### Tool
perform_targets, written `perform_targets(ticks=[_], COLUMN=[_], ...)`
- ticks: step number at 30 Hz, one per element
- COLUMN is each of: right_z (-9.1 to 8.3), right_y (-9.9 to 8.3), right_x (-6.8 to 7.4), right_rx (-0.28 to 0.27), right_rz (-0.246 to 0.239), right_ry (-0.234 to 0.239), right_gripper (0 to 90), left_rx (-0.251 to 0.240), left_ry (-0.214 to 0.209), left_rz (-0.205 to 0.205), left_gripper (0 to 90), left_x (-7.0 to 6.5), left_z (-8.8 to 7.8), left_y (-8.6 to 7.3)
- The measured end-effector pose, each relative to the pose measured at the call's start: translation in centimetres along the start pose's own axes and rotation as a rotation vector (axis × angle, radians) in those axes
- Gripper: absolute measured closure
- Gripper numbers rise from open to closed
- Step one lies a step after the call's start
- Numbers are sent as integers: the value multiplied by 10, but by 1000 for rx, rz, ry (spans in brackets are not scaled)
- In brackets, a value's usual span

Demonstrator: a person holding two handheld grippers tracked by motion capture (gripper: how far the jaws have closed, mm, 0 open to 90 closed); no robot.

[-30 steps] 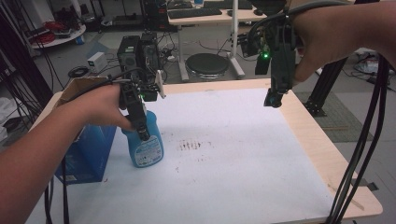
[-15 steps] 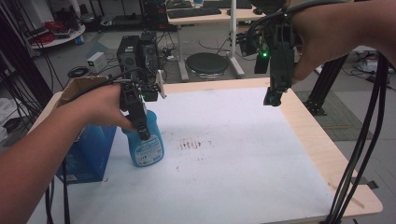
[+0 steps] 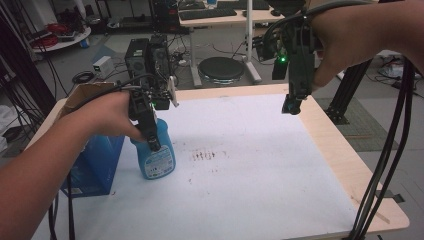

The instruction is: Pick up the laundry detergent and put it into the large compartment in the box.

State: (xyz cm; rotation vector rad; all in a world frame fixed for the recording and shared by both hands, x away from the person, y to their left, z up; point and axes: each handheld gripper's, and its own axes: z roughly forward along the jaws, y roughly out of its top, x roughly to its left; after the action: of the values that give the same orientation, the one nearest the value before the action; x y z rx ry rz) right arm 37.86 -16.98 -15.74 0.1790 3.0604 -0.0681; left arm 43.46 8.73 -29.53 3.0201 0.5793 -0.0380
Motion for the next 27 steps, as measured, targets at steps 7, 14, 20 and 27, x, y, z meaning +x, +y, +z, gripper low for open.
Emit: perform_targets(ticks=[7,14,20,27], right_z=[0,2,-1,0], right_y=[1,5,6,12], right_x=[-1,0,1,4], right_rx=[3,9,6,7], right_rz=[-4,-14,-15,-25], right_ry=[-2,1,-4,-2], right_gripper=[17,17,18,17], left_rx=[-20,-8,-14,-21], left_ry=[-13,2,-2,22], left_rz=[0,12,-6,-63], left_gripper=[386,385,385,385], left_x=[-7,-20,-27,-28], left_z=[-13,-42,-80,-123], left_y=[-1,-6,-16,-30])
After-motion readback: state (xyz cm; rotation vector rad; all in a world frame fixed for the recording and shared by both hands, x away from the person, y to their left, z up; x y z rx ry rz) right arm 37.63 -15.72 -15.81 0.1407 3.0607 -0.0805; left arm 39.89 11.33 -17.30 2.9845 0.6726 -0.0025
